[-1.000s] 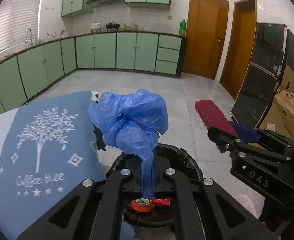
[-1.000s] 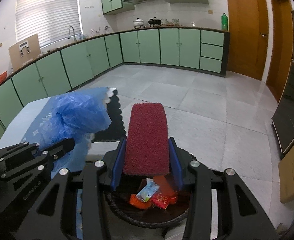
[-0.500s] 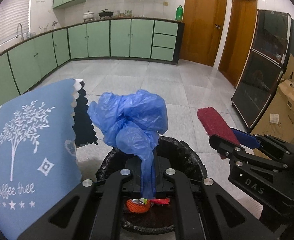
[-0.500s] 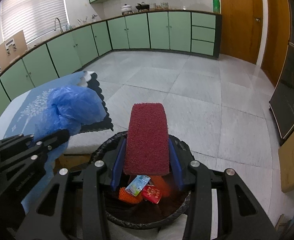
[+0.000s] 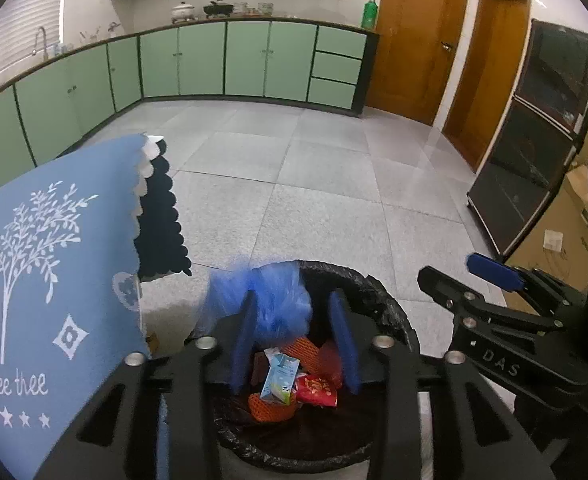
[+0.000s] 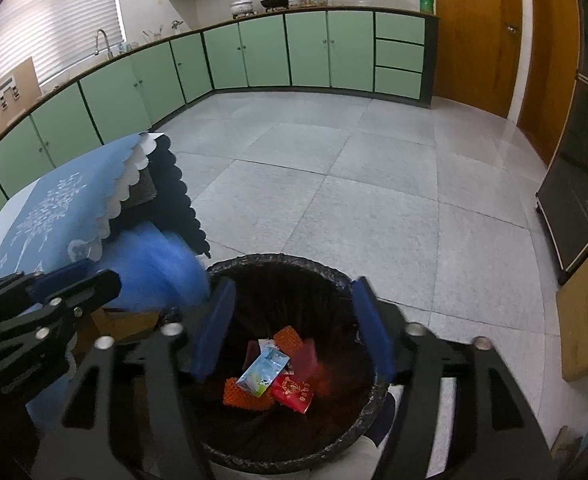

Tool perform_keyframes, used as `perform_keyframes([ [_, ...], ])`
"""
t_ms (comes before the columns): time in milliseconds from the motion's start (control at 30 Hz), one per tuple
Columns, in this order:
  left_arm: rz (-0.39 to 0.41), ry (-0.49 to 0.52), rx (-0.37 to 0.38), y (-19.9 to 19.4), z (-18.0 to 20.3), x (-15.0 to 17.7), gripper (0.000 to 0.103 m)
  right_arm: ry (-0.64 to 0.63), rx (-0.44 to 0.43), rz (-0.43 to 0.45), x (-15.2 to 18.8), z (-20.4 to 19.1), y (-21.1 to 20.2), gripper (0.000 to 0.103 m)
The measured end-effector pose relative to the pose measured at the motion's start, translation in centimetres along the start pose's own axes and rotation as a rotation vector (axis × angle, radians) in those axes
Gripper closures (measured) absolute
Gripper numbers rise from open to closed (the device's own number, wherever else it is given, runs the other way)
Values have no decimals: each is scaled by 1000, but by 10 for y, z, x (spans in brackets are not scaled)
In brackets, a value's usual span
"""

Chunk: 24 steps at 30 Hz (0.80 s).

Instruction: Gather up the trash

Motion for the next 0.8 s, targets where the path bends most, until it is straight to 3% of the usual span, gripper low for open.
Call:
perform_keyframes([
  [133,4,-12,-3,-4,-5,1,56,9,12,5,-2,3,0,14],
  [400,41,-26,-46,-32,-26,-1,38,5,-15,19,-7,-7,-21,12],
  [567,68,-46,-82,-62,-41,3,22,7,-73,26,-7,-22,-47,7],
  [800,102,-54,-108,-104,-48,6,11,-19,-137,49,-7,-45,-88,5],
])
Point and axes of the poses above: each gripper's, at about its wrist camera, not at the fingertips, and y roughly the way its jaws point, z to its right, x to its underside, the point moved 10 cm from there along y, roughly the way its jaws point, and after that the axes turned 12 degrees about y, right-handed, at the moved point
